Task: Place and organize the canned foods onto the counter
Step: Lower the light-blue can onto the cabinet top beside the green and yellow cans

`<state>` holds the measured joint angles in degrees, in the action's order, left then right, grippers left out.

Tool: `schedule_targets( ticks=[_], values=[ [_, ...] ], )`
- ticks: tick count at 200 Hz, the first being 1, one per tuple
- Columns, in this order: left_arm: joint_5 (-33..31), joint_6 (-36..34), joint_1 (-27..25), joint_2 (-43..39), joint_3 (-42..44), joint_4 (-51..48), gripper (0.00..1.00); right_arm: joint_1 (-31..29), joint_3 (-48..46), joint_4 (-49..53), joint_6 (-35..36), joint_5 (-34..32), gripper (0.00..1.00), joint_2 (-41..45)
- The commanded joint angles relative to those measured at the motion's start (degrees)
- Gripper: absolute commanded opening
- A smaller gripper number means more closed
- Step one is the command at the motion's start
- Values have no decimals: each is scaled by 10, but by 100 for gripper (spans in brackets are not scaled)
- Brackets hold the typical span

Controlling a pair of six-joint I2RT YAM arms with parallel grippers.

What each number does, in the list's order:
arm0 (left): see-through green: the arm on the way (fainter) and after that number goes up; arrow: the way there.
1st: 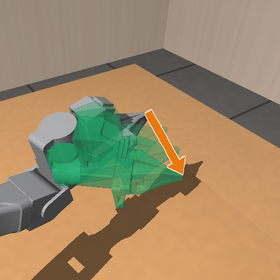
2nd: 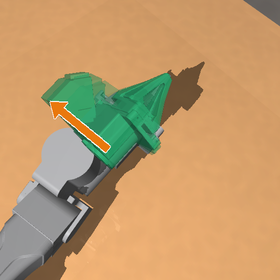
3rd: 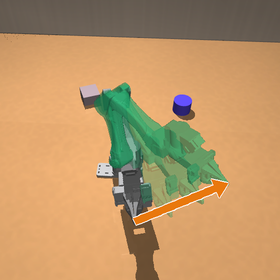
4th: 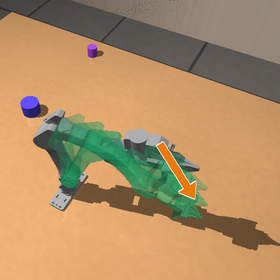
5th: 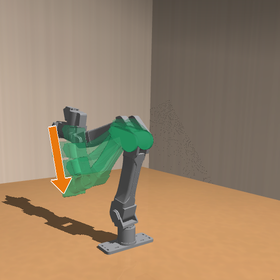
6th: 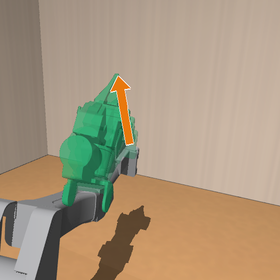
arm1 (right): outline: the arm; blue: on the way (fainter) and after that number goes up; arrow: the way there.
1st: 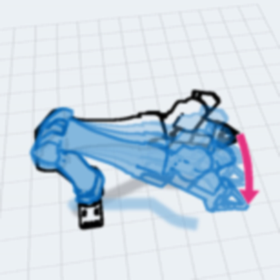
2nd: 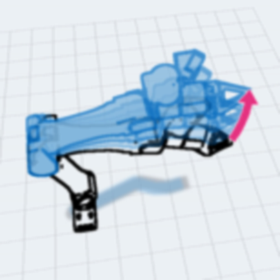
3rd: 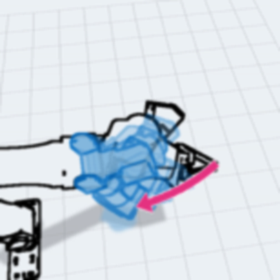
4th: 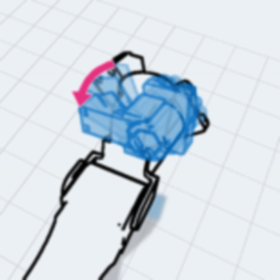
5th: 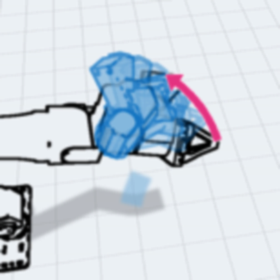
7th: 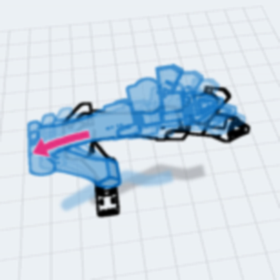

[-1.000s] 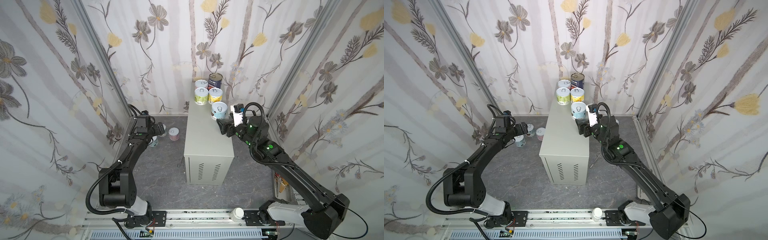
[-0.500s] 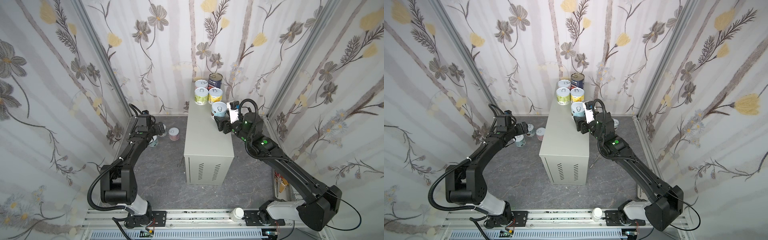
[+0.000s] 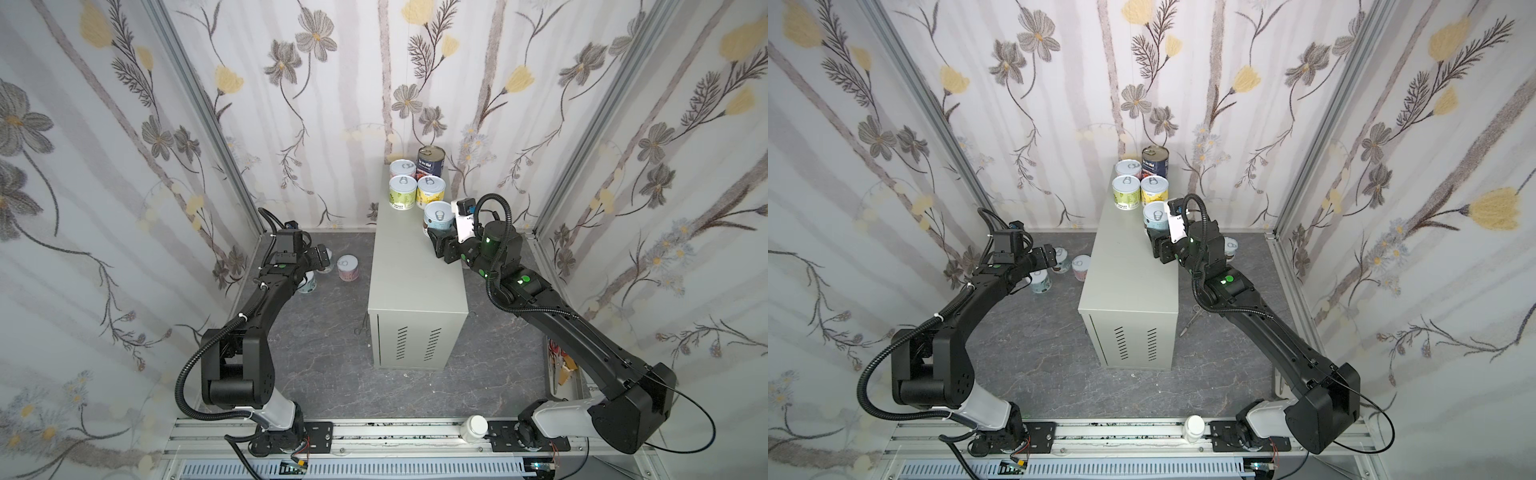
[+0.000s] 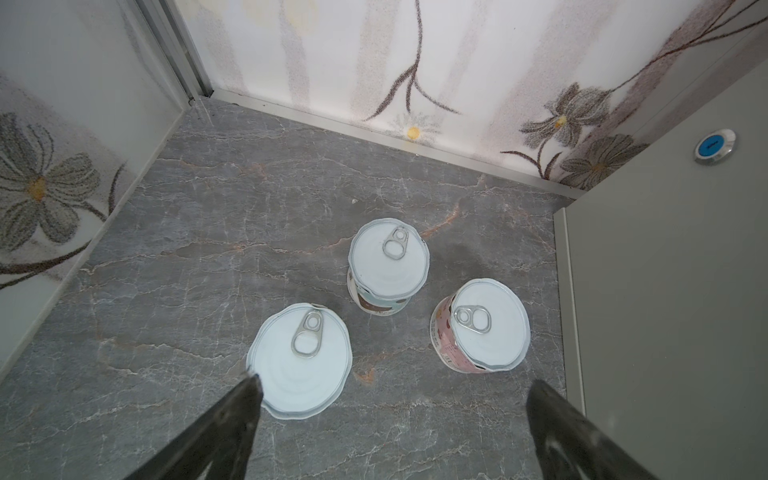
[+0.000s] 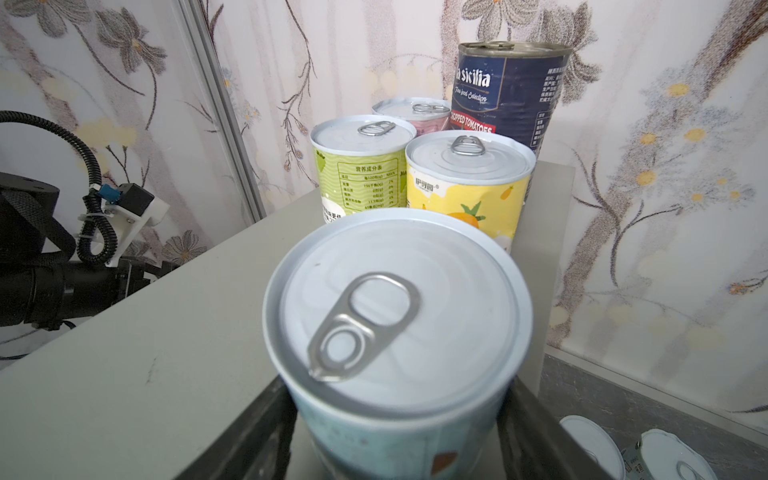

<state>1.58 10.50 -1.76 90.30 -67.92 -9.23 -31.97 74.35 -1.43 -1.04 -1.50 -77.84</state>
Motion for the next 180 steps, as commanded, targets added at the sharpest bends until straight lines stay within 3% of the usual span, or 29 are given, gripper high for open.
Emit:
schedule_targets(
  ticks=[1, 180],
  values=[
    [-4, -2, 0, 5, -5, 7, 100, 0, 5, -26, 4, -4, 72, -4],
    [2, 4, 1, 34, -24, 9, 100, 10, 17, -30, 10, 4, 68, -29]
  ],
)
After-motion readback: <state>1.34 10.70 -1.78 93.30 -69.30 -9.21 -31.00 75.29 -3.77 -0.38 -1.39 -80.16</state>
